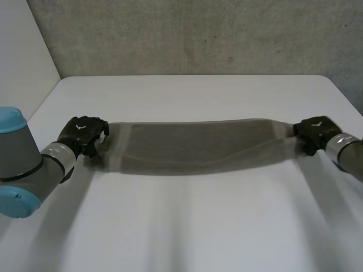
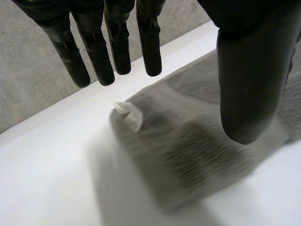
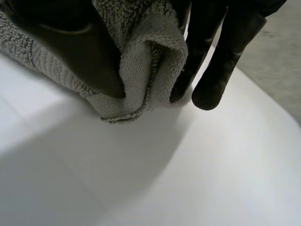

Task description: Fold the towel.

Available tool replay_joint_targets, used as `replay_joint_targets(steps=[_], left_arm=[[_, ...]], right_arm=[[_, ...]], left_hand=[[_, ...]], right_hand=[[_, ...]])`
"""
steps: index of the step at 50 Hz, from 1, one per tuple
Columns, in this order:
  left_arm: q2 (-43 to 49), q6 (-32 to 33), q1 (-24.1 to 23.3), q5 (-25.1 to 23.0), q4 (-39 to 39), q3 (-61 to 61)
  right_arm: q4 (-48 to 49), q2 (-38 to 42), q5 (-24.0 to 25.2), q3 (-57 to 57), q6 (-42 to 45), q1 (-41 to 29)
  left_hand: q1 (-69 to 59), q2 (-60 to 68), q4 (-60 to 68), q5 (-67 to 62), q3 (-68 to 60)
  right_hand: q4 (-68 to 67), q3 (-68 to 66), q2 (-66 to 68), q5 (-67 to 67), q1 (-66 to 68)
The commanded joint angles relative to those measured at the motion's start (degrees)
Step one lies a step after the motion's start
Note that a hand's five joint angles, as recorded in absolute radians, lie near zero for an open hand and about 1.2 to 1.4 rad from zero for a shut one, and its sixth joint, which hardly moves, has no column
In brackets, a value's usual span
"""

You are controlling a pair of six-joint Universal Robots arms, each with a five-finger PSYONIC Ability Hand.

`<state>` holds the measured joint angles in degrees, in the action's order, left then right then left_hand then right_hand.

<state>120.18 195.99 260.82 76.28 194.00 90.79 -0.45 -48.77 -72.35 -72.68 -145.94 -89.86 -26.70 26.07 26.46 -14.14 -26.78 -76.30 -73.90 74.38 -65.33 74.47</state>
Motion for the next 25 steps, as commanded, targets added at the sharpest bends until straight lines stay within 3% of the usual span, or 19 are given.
replay_joint_targets(steps=[1, 10, 16, 20, 22, 25], left_arm=[[-0.73, -0.17, 0.04, 0.01, -0.02, 0.0], [-1.35, -0.25, -0.05, 0.09, -0.02, 0.0], [-1.44, -0.25, -0.14, 0.09, -0.02, 0.09], [-1.44, -0.25, -0.05, 0.09, -0.02, 0.09], [-1.44, -0.34, -0.05, 0.09, -0.02, 0.09], [-1.44, -0.25, -0.05, 0.09, -0.02, 0.09]], right_arm=[[-0.42, -3.86, -2.09, 3.33, 4.68, 5.65], [-5.44, -5.89, -2.71, 11.51, 5.58, 4.0], [-8.6, -4.32, -6.12, 21.17, 5.4, -15.13], [-8.69, -2.03, -7.89, 23.82, 5.4, -22.55], [-8.6, 1.12, -8.77, 27.14, 5.4, -30.86], [-8.51, 3.07, -8.86, 28.83, 5.31, -34.5]], left_hand=[[3.36, -2.73, -3.13, 0.81, 3.44], [3.36, -2.73, -3.13, 0.81, 3.44], [3.36, -2.73, -3.13, 0.81, 3.44], [3.36, -2.73, -3.13, 0.81, 3.44], [3.36, -2.73, -3.13, 0.81, 3.44], [3.36, -2.73, -3.13, 0.81, 3.44]], right_hand=[[-3.7, -6.1, 5.62, -4.67, 5.53], [-3.7, -6.1, 5.62, -4.67, 5.53], [-3.7, -6.1, 5.62, -4.67, 5.53], [-3.7, -6.1, 5.62, -4.67, 5.53], [-3.7, -6.1, 5.62, -4.67, 5.53], [-3.7, -6.1, 5.62, -4.67, 5.53]])
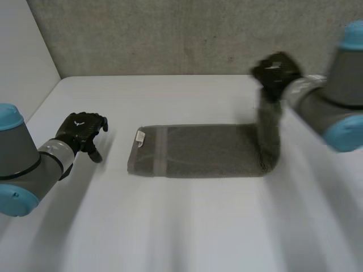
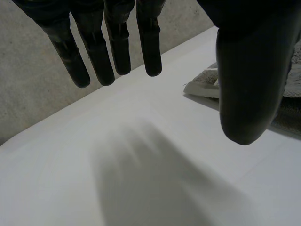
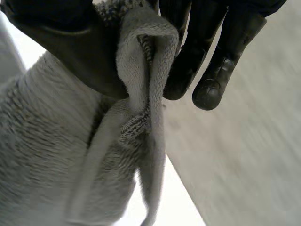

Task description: Fold the towel.

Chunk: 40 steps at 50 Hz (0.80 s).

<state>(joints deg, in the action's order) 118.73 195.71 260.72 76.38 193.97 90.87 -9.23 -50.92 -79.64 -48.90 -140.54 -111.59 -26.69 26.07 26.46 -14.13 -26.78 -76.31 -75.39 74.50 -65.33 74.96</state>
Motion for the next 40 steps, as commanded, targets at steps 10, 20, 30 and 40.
replay_joint_targets(steps=[10, 20, 30, 40], left_arm=[[0.63, 0.02, -0.04, 0.0, 0.0, 0.1], [-0.25, -0.06, -0.48, -0.26, 0.0, 0.1], [-2.45, -0.5, -6.11, -0.26, -0.35, -0.43], [-3.41, -8.77, -14.81, -0.26, -0.7, -1.13]], right_arm=[[0.45, 20.76, -4.99, 17.07, 0.09, -24.37], [0.09, 18.77, -8.16, 16.74, -1.14, -24.2], [0.0, 3.55, -6.84, 1.26, -12.39, -17.08], [7.11, -9.8, -1.4, -25.95, -14.33, -6.72]], left_hand=[[3.36, -2.73, -3.13, 0.79, 3.44], [3.69, -3.07, -3.46, 1.13, 3.78], [3.53, -2.9, -3.3, 0.96, 3.61], [3.53, -2.9, -3.3, 0.96, 3.61]], right_hand=[[14.67, 13.75, -12.86, 13.69, -13.32], [66.31, 65.39, -64.5, 65.33, -64.96], [66.31, 65.39, -64.5, 65.33, -64.96], [66.31, 65.39, -64.5, 65.33, -64.96]])
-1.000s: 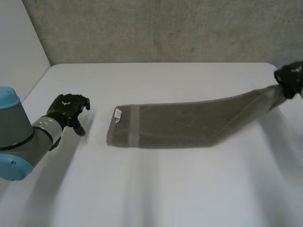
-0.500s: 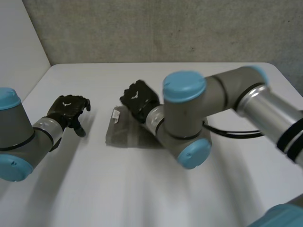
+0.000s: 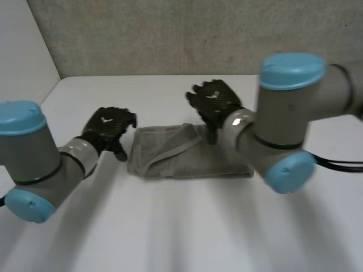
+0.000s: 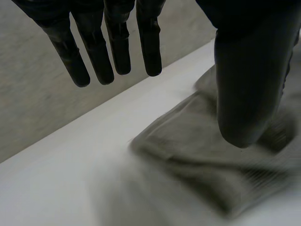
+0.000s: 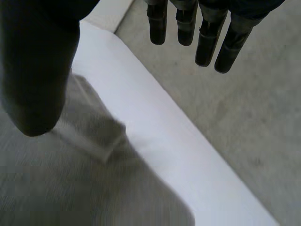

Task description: Fold the towel.

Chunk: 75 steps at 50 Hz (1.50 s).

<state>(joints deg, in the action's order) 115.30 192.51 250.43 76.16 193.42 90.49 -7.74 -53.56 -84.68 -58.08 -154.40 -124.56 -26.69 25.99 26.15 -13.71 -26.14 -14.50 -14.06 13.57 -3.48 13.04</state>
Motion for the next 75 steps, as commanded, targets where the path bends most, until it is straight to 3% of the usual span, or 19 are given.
replay_joint_targets(steps=[1, 5, 13, 28, 32, 34, 39, 51, 59, 67, 75], left_arm=[[0.36, -7.4, -5.21, -0.04, -0.15, -1.28], [4.04, -10.84, -7.58, -0.13, 0.38, -3.47], [10.82, -10.85, -8.2, 0.83, 0.47, -9.89], [17.42, -11.02, -7.41, 2.06, -0.06, -15.0], [17.24, -10.84, -6.8, 5.76, 0.21, -15.52], [16.81, -10.23, -4.96, 11.7, 0.56, -16.83], [16.8, -9.0, -2.94, 16.12, 0.38, -18.51], [14.96, -8.12, -2.84, 13.93, 0.29, -12.36], [10.04, -8.47, -3.72, 10.41, 0.47, -8.23], [4.42, -10.92, -7.94, 7.16, 0.56, -8.93], [9.57, -12.87, -8.99, 6.9, 0.56, -12.09]], right_arm=[[5.63, -7.17, 3.64, -16.8, -0.46, 6.26], [9.84, -8.75, 4.17, -23.55, -0.46, 8.97], [12.48, -8.75, 4.17, -28.48, -0.64, 9.77], [14.42, -8.31, 4.17, -29.54, -0.55, 10.21], [14.94, -8.23, 4.17, -29.63, -0.63, 10.21], [15.39, -8.31, 4.17, -29.72, -0.64, 10.21], [17.93, -8.05, 4.17, -30.77, -0.64, 10.12], [23.03, -2.78, 4.26, -32.18, -0.11, 10.3], [22.86, -3.13, 4.35, -32.44, -0.11, 11.97], [22.77, -4.27, 4.26, -33.14, -0.11, 11.79], [22.68, -4.8, 4.26, -33.76, -0.02, 11.53]], left_hand=[[3.53, -2.83, -2.99, 0.54, 2.98], [2.69, -1.99, -2.15, -0.3, 2.14], [1.85, -1.15, -1.31, -1.14, 1.3], [1.34, -0.64, -0.8, -1.65, 0.79], [1.34, -0.64, -0.8, -1.65, 0.79], [1.34, -0.64, -0.8, -1.65, 0.79], [1.51, -0.81, -0.97, -1.48, 0.96], [2.18, -1.48, -1.64, -0.81, 1.63], [2.18, -1.48, -1.64, -0.81, 1.63], [2.18, -1.48, -1.64, -0.81, 1.63], [1.85, -1.15, -1.31, -1.14, 1.3]], right_hand=[[4.5, 4.06, -3.57, 3.48, -3.04], [4.5, 4.06, -3.57, 3.48, -3.04], [4.5, 4.06, -3.57, 3.48, -3.04], [4.5, 4.06, -3.57, 3.48, -3.04], [4.5, 4.06, -3.57, 3.48, -3.04], [4.5, 4.06, -3.57, 3.48, -3.04], [-1.14, -1.57, 2.07, -2.16, 2.59], [-23.33, -23.76, 24.26, -24.35, 24.78], [-23.51, -23.94, 24.44, -24.53, 24.96], [-22.84, -23.27, 23.77, -23.86, 24.29], [-21.83, -22.26, 22.76, -22.85, 23.28]])
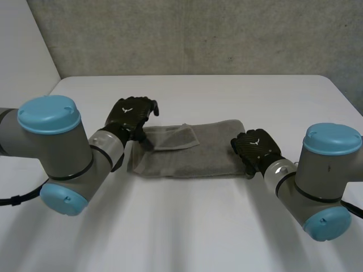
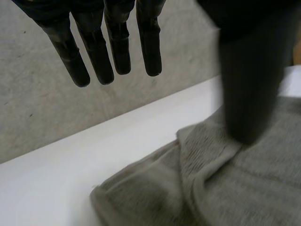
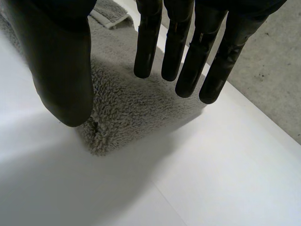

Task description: Fold the towel.

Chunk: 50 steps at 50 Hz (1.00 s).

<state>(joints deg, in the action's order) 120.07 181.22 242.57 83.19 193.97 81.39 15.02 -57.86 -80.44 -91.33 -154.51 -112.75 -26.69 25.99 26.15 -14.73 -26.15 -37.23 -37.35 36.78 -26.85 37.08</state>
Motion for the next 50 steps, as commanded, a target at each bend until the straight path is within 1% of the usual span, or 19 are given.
replay_joint_targets(steps=[1, 2, 7, 9, 14, 21, 24, 28, 36, 41, 43, 44, 46, 50], left_arm=[[4.83, -1.57, -1.13, -0.13, 0.0, -3.0], [6.91, -1.49, -1.22, -0.13, -0.09, -4.13], [11.15, -1.31, -1.22, 0.04, -0.09, -6.77], [14.74, -0.78, -1.22, 0.13, -0.09, -9.57], [17.39, 0.62, -1.13, 0.13, 0.0, -12.57], [18.45, 1.59, -1.13, 0.57, 0.53, -15.3], [18.27, 1.5, -1.04, 0.83, 2.55, -15.56], [18.27, 1.5, -0.96, 2.41, 5.44, -15.74], [20.21, 1.94, -0.08, 2.68, 5.89, -15.92], [21.61, 3.61, 1.24, 3.29, 5.89, -16.35], [22.23, 6.06, 2.73, 5.22, 5.72, -16.53], [22.23, 6.07, 2.73, 5.23, 5.71, -16.53], [22.05, 8.26, 3.87, 6.54, 5.45, -16.09], [21.35, 8.71, 4.14, 6.72, 5.28, -15.21]], right_arm=[[-0.17, -0.58, 0.02, -0.52, 0.08, -0.27], [-0.17, -0.58, 0.02, -0.52, 0.08, -0.27], [-0.35, -0.76, 0.02, -0.61, 0.08, -0.1], [-0.26, -0.76, 0.02, -0.61, 0.08, 0.08], [-0.26, -0.76, 0.02, -0.61, 0.17, 0.17], [-0.35, -0.67, 0.02, -0.7, 0.26, 0.17], [-0.35, -0.67, 0.1, -0.78, 0.35, 0.08], [-0.35, -0.67, 0.02, -0.96, 0.52, 0.17], [0.09, -0.41, 0.02, -0.96, 0.52, 0.17], [0.09, -0.5, 0.1, -1.22, 0.52, 0.34], [0.18, -0.58, 0.1, -1.48, 0.52, 0.34], [0.18, -0.58, 0.1, -1.49, 0.52, 0.34], [0.18, -0.67, 0.19, -2.1, 0.52, 0.34], [0.18, -0.93, 0.89, -2.72, 0.52, 0.34]], left_hand=[[1.84, -1.14, -1.3, -0.12, 1.3], [1.68, -0.98, -1.13, -0.28, 1.13], [1.68, -0.98, -1.13, -0.29, 1.13], [1.68, -0.98, -1.13, -0.29, 1.13], [1.68, -0.98, -1.13, -0.29, 1.13], [1.68, -0.98, -1.13, -0.29, 1.13], [1.51, -0.81, -0.96, -0.45, 0.96], [1.34, -0.64, -0.79, -0.62, 0.79], [1.0, -0.3, -0.46, -0.96, 0.46], [0.5, 0.2, 0.05, -1.46, -0.05], [0.5, 0.2, 0.05, -1.46, -0.05], [0.5, 0.2, 0.05, -1.46, -0.05], [0.67, 0.03, -0.12, -1.3, 0.12], [0.83, -0.13, -0.29, -1.13, 0.29]], right_hand=[[0.9, 1.03, -0.45, 0.53, -0.76], [0.9, 1.03, -0.45, 0.53, -0.76], [0.9, 1.03, -0.45, 0.53, -0.76], [0.9, 1.03, -0.45, 0.53, -0.76], [0.9, 1.03, -0.45, 0.53, -0.76], [0.73, 0.86, -0.28, 0.36, -0.59], [0.57, 0.69, -0.12, 0.19, -0.42], [0.4, 0.52, 0.05, 0.03, -0.25], [0.06, 0.18, 0.39, -0.31, 0.09], [-0.44, -0.32, 0.89, -0.82, 0.59], [-0.94, -0.82, 1.39, -1.32, 1.09], [-0.95, -0.82, 1.4, -1.32, 1.1], [-2.12, -2.0, 2.57, -2.49, 2.27], [-2.29, -2.17, 2.74, -2.67, 2.44]])
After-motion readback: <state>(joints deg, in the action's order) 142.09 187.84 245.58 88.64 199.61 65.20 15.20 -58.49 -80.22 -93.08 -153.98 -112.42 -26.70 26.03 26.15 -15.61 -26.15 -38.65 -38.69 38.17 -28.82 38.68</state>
